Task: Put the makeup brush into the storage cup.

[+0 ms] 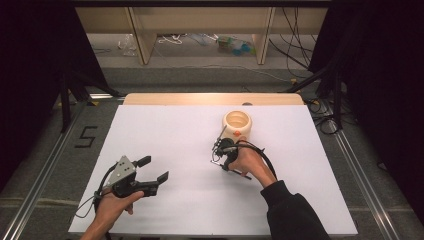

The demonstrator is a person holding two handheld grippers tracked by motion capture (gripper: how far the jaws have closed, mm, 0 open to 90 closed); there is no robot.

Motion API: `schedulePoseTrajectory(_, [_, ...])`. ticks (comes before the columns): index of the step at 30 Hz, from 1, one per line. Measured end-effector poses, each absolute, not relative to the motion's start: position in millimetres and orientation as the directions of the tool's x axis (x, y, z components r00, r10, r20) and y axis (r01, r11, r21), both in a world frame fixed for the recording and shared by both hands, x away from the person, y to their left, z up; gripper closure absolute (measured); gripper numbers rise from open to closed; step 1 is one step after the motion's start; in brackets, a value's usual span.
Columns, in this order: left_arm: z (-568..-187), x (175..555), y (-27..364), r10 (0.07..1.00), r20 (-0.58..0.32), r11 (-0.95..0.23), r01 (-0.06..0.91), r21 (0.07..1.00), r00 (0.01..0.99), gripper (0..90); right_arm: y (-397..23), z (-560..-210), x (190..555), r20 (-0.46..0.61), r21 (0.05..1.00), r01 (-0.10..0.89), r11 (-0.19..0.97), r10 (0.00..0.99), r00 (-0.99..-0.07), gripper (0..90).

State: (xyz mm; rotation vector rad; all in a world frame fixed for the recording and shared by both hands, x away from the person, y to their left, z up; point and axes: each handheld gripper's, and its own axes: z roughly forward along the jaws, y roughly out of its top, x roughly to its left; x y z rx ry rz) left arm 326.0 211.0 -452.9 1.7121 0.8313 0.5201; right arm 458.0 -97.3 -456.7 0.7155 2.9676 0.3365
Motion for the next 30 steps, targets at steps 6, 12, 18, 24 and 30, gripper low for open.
schedulePoseTrajectory(6, [-452.3, 325.8, 211.7, 0.756, -0.067, -0.143, 0.263, 0.954, 0.651, 16.2, -95.8, -456.8, 459.1, -0.014, 0.222, 0.434, 0.873, 0.448, -0.894, 78.8])
schedulePoseTrajectory(12, [-452.7, 326.5, 211.1, 0.753, -0.072, -0.137, 0.262, 0.955, 0.655, 16.2, -93.9, -456.9, 459.7, -0.016, 0.214, 0.430, 0.877, 0.443, -0.896, 80.0])
schedulePoseTrajectory(18, [-452.1, 326.0, 211.9, 0.756, -0.070, -0.138, 0.263, 0.955, 0.651, 16.2, -92.2, -457.0, 459.5, -0.025, 0.206, 0.424, 0.882, 0.438, -0.899, 81.4])
schedulePoseTrajectory(24, [-452.0, 325.8, 211.6, 0.755, -0.069, -0.140, 0.263, 0.954, 0.652, 16.2, -89.9, -456.7, 458.2, -0.027, 0.196, 0.429, 0.882, 0.443, -0.896, 83.8])
schedulePoseTrajectory(30, [-452.0, 325.9, 211.8, 0.753, -0.064, -0.144, 0.259, 0.955, 0.654, 16.2, -88.1, -456.5, 457.6, -0.036, 0.184, 0.427, 0.885, 0.440, -0.897, 85.2])
